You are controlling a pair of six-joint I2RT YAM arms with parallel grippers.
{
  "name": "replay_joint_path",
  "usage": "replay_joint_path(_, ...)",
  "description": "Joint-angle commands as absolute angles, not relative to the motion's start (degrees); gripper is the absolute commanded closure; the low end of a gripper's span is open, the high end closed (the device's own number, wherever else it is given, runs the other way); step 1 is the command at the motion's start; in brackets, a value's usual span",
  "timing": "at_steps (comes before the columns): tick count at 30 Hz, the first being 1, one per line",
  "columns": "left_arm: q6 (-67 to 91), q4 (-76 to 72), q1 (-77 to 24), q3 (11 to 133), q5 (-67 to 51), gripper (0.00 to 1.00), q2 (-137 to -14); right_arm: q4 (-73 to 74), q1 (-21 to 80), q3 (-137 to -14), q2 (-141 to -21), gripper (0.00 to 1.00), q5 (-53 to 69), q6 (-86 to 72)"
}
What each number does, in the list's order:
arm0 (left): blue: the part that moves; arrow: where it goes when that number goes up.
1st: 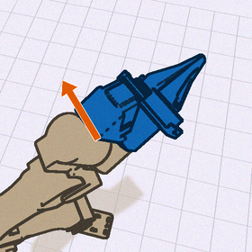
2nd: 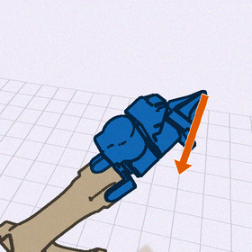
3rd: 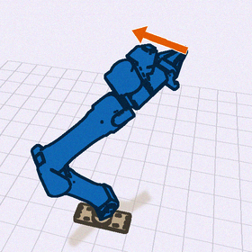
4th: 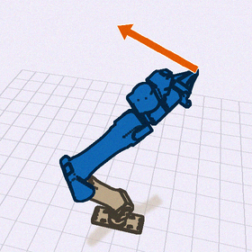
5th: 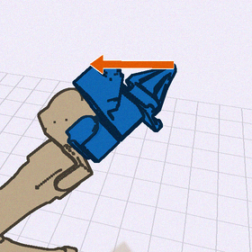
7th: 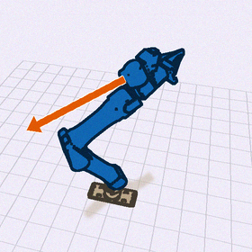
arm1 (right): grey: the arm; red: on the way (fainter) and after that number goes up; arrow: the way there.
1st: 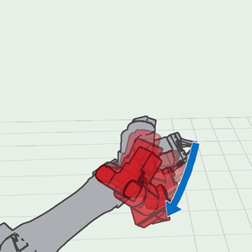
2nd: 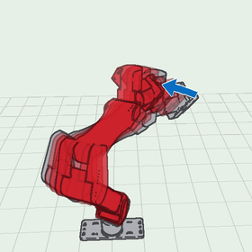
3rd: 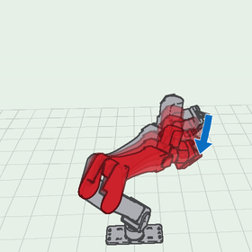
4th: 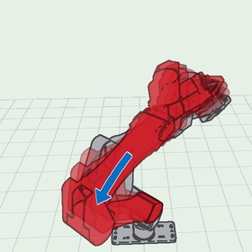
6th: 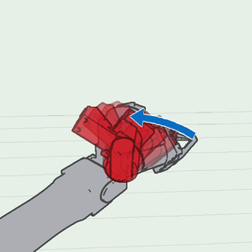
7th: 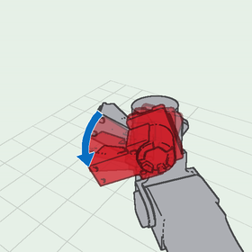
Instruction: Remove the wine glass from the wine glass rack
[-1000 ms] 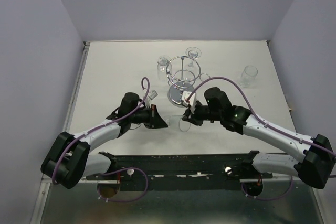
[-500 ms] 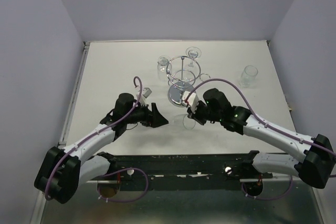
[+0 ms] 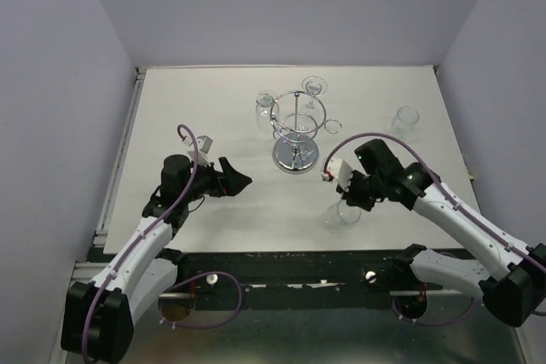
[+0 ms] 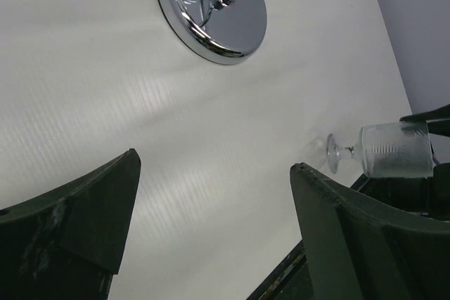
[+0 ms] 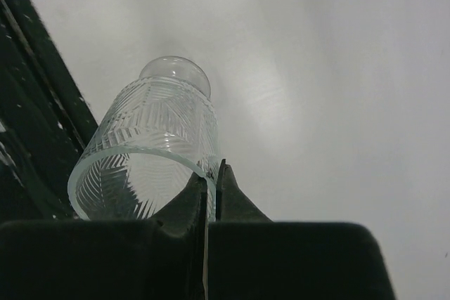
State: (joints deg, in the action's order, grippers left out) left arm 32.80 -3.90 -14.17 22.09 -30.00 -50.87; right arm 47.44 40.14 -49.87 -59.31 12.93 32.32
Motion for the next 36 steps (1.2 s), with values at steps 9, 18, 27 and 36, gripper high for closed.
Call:
replay_joint_path(9, 30.2, -4.6, -11.2, 20.0, -22.9, 0.01, -45.3, 61.9, 12.1, -64.4, -61.8, 0.99, 14.1, 35.0)
replay_joint_path(18, 25.8, -2.7, -3.4, 28.8, -19.1, 0.01, -61.0, 64.5, -12.2, -81.3, -77.5, 0.99, 13.6, 26.7)
replay_joint_path(27, 12.6, 5.4, 1.9, 42.4, -17.5, 0.01, -73.5, 66.4, -25.8, -92.6, -91.5, 0.99, 10.9, 19.9)
replay_joint_path(36, 6.7, 5.8, 1.9, 42.6, -15.7, 0.01, -78.0, 62.0, -26.2, -108.9, -104.9, 0.99, 6.2, 19.2)
